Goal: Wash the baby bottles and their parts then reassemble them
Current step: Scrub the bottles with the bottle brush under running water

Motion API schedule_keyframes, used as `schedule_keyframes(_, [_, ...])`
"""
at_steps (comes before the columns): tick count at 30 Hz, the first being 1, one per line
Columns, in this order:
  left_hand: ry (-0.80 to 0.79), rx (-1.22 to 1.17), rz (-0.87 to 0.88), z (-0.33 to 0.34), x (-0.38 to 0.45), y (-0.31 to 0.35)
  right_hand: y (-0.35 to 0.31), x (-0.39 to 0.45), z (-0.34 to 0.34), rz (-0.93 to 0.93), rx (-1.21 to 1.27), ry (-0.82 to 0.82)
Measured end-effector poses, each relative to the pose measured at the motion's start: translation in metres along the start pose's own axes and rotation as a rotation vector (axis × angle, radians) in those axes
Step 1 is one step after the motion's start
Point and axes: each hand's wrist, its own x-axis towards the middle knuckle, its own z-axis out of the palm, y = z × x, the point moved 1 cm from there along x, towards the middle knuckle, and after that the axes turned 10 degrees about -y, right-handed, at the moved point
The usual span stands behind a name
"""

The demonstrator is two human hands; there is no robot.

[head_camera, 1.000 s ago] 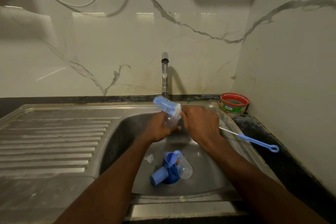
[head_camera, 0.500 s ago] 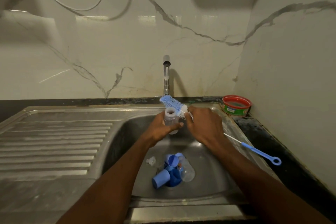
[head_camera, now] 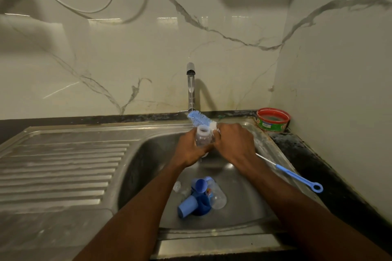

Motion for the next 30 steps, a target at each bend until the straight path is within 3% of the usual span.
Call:
schedule_keyframes(6, [0.243,0.074,-0.279,-0.004,0.007,-0.014,0.001,-0.011,0.006,-0.052,-0.042,0.012])
schedule_keyframes(10, [0.08,0.025,-0.117,0.001,-0.005,0.007,-0.008,-0.005,0.006,-0.117,-0.125,-0.019])
schedule_keyframes(13, [0.0,0.003,-0.034,0.002,-0.008,0.01,-0.011,0.001,0.008,-0.176,-0.182,0.062])
schedule_keyframes(18, [0.047,-0.186,-0.119,-0.022,-0.008,0.005,0.008,0.007,0.006,-0.185,-0.145,0.109])
schedule_keyframes(23, [-0.14,-0.271,-0.078,-0.016,-0.012,0.006,0.019,0.006,0.004,-0.233,-0.08,0.106])
schedule_keyframes(30, [-0.208,-0.264,-0.081,-0.024,-0.012,-0.003,0.018,0.009,0.008,-0.304,-0.127,0.086])
